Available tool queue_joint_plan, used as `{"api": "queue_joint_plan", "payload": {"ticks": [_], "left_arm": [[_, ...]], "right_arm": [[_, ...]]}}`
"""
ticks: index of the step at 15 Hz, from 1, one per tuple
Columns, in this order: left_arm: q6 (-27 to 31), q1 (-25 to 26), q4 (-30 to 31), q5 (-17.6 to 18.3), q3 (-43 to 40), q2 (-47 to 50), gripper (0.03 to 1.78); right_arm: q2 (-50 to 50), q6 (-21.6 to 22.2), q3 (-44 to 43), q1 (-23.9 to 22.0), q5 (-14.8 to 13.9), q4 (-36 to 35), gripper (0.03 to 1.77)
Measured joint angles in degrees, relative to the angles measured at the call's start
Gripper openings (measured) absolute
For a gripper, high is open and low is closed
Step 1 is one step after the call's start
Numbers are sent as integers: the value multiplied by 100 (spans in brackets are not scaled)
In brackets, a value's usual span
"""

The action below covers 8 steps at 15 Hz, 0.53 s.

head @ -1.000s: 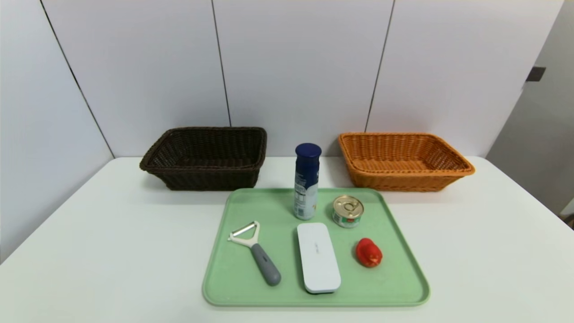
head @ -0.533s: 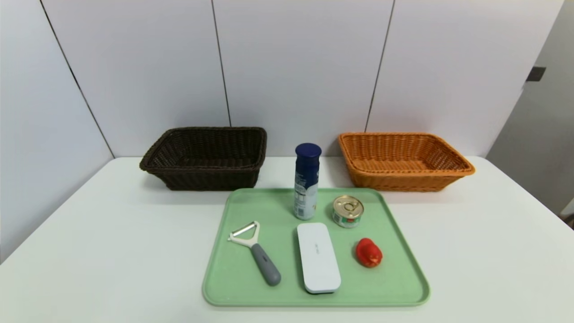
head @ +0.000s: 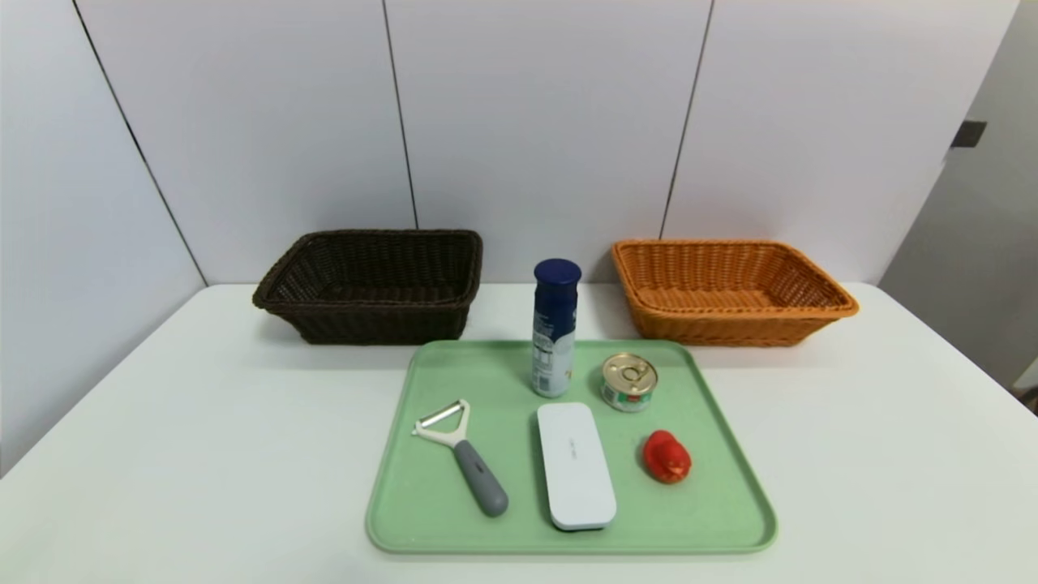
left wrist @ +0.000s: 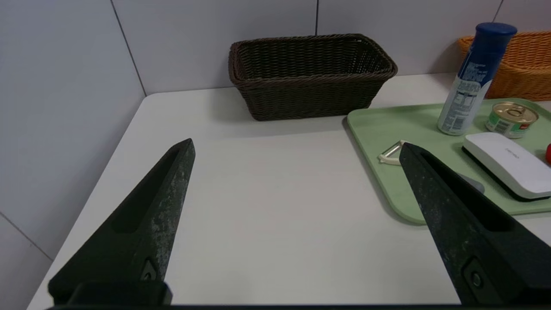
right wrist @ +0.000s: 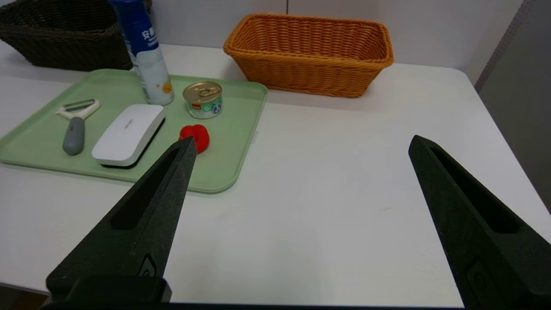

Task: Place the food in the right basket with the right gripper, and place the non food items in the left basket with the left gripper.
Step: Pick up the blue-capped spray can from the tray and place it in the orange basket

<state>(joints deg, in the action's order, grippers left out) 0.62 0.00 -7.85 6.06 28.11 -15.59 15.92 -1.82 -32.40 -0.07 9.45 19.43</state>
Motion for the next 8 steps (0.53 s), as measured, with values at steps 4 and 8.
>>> {"api": "queue_joint_plan", "payload": {"ticks": [4, 8], "left_arm": [[185, -7, 102, 334, 741, -1320, 169], [260, -40, 468, 553, 995, -2544, 169]], "right_arm": [[1363, -39, -841, 21, 852, -56, 170], [2738, -5, -1064, 373, 1298, -1150, 170]]}}
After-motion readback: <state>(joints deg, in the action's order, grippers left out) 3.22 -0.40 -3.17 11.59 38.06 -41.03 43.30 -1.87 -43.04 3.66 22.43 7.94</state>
